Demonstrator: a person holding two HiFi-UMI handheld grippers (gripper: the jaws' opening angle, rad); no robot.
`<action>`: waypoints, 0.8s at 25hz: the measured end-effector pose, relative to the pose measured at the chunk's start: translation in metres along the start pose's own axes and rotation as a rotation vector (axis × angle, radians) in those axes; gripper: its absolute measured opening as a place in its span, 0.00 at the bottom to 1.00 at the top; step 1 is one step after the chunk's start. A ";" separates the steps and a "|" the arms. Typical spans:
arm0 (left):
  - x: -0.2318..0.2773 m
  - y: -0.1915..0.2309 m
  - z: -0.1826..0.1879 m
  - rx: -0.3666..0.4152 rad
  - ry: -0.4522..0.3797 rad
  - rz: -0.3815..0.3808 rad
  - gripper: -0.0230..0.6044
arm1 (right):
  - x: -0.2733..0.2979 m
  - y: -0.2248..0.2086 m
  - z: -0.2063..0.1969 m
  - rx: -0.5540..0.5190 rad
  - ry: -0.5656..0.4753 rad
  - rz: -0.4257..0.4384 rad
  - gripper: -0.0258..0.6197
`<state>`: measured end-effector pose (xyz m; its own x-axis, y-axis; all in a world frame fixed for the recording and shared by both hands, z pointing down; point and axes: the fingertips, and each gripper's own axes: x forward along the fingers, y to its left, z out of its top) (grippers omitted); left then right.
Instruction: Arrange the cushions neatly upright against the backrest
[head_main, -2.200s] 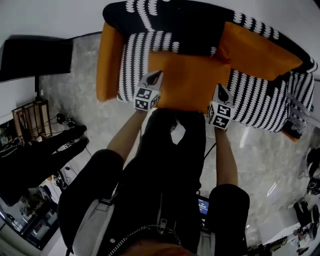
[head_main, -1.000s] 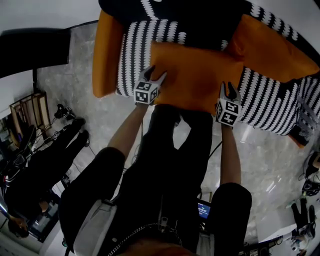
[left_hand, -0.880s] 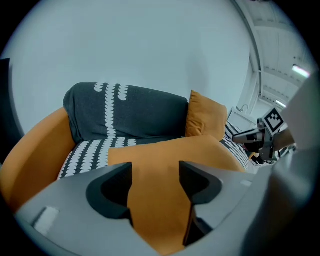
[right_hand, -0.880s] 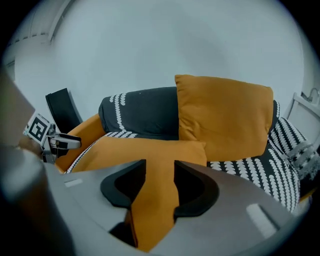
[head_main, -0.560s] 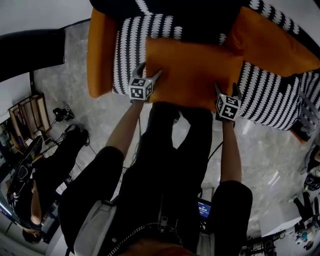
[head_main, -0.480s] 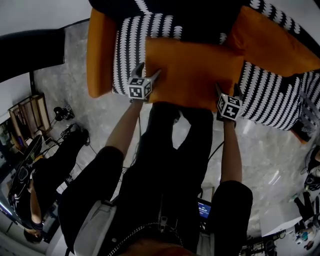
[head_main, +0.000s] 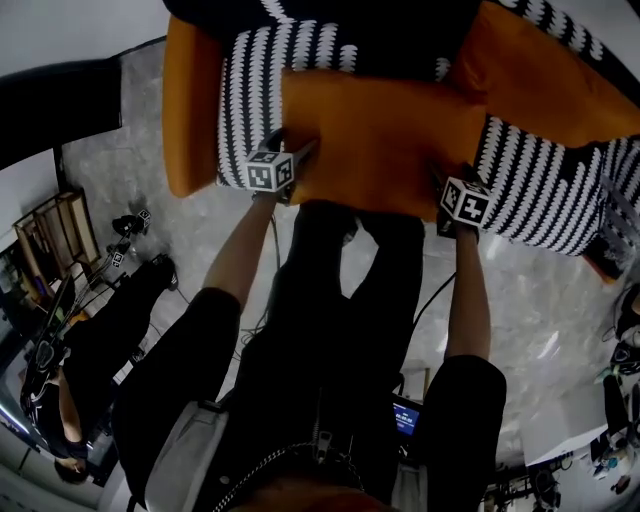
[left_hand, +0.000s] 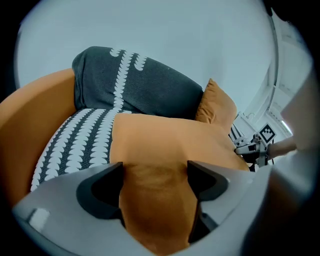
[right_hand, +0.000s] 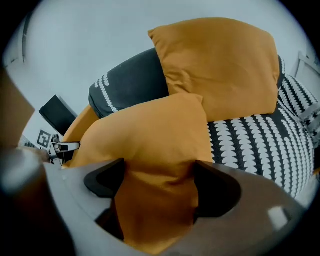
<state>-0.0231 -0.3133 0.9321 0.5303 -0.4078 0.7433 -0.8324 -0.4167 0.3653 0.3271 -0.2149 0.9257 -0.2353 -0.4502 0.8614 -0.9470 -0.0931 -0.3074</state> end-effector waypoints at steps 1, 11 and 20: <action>0.002 -0.001 0.001 -0.001 0.003 -0.003 0.67 | -0.001 0.000 0.002 0.000 0.011 0.005 0.74; 0.001 -0.011 0.000 0.014 0.048 -0.009 0.47 | -0.005 0.010 0.001 -0.026 0.089 -0.007 0.52; -0.011 -0.023 0.009 0.082 0.025 0.086 0.17 | -0.021 -0.004 0.000 -0.114 0.084 -0.050 0.21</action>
<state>-0.0083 -0.3063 0.9109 0.4521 -0.4253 0.7840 -0.8585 -0.4460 0.2532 0.3355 -0.2046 0.9087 -0.2001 -0.3714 0.9067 -0.9756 -0.0097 -0.2192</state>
